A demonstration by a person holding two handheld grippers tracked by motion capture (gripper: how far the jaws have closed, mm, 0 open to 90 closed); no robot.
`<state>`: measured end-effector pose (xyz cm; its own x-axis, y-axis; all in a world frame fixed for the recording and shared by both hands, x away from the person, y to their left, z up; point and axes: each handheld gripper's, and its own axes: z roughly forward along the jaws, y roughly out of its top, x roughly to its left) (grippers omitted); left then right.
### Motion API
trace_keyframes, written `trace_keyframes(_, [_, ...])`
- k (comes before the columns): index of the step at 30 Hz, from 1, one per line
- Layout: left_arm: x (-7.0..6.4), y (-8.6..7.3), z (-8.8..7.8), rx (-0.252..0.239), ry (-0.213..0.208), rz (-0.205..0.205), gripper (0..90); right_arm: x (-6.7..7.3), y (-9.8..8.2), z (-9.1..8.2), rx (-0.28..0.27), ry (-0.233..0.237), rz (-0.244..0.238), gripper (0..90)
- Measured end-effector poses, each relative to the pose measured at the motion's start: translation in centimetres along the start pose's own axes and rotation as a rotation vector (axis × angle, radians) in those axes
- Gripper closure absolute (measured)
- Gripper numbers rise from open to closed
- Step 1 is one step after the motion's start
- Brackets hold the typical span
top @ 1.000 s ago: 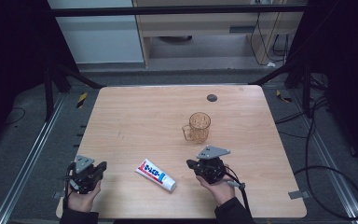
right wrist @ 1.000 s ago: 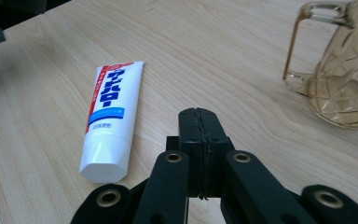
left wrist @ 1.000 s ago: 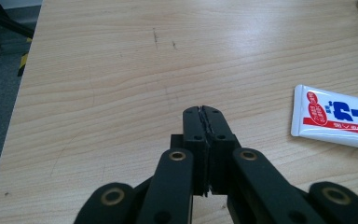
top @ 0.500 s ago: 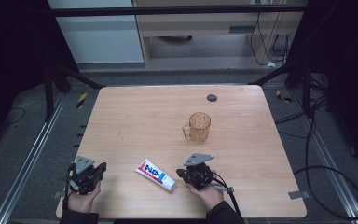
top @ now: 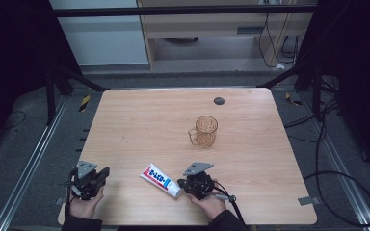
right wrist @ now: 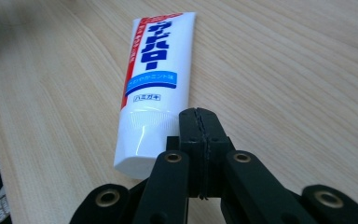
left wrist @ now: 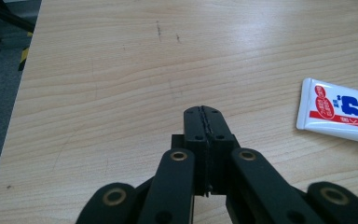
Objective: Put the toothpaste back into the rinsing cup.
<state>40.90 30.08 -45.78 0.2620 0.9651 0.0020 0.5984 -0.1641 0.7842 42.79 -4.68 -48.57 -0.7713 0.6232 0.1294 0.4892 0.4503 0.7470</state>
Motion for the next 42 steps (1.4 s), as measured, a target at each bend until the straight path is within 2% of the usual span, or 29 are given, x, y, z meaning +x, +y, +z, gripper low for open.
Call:
trace_keyframes(13, [0.1,0.0,0.0,0.0,0.001,-0.006,89.0,1.6,-0.1,1.0,-0.004,0.052,-0.006,89.7])
trace_keyframes(21, [0.1,0.0,0.0,0.003,-0.001,-0.006,89.0,2.4,0.0,1.5,-0.026,0.089,0.015,89.6])
trace_keyframes(30, [0.2,0.0,0.1,0.001,0.001,-0.012,89.0,3.2,0.2,2.3,-0.026,0.117,0.024,89.6])
trace_keyframes(42, [0.4,0.1,0.0,0.001,0.001,-0.014,89.0,4.5,0.9,3.6,-0.033,0.147,0.008,89.3])
